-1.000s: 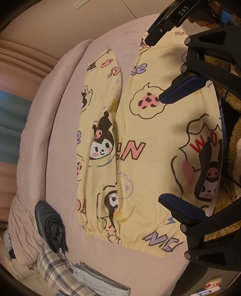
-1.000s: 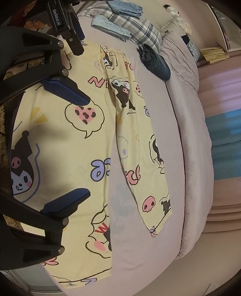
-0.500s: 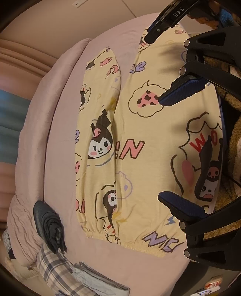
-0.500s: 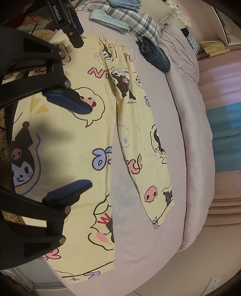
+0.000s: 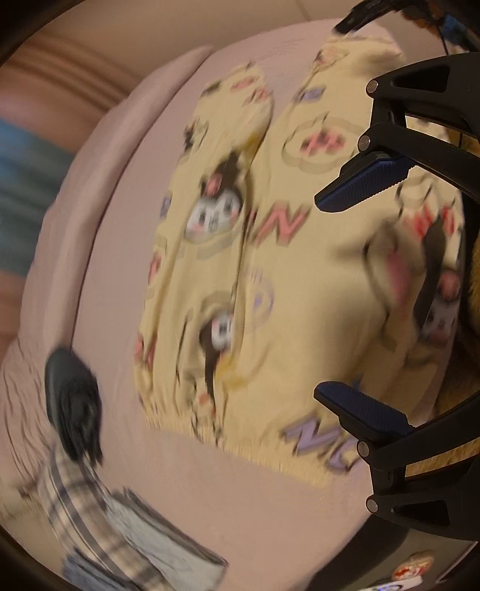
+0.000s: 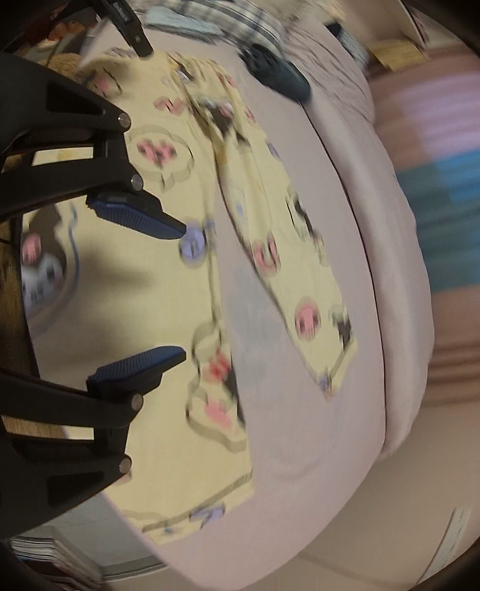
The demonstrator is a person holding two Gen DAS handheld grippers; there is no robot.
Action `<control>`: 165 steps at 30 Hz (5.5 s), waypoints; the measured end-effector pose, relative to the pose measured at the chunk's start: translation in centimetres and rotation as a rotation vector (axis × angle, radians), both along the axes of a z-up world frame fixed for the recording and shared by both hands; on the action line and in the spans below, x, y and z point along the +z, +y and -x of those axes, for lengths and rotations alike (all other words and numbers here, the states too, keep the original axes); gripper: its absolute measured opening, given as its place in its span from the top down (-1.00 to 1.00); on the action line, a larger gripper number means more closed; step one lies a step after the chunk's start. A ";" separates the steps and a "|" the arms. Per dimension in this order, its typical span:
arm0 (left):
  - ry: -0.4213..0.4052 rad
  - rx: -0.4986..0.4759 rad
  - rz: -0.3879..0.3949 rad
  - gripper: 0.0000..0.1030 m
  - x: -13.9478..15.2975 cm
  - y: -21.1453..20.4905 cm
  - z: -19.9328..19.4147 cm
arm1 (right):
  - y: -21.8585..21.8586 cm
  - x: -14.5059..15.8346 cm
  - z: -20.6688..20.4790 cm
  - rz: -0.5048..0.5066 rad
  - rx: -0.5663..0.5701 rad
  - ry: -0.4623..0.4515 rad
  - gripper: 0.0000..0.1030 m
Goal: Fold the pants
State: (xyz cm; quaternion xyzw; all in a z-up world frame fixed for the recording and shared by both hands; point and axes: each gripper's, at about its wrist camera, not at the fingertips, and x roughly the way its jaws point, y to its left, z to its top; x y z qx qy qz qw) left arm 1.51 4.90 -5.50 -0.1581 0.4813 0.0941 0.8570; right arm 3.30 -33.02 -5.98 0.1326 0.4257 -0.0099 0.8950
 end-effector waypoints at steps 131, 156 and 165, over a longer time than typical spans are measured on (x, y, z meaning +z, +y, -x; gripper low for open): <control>-0.280 0.101 0.234 0.95 5.3 14.5 -3.6 | -11.4 11.2 -22.9 -0.182 0.058 -0.285 0.85; -0.011 0.272 0.432 0.75 -2.1 15.0 2.8 | -15.1 -2.0 -8.1 -0.265 -0.114 -0.088 0.84; 0.021 0.226 0.438 0.06 -4.1 14.1 -0.7 | -14.9 -2.9 -8.4 -0.268 -0.124 -0.076 0.84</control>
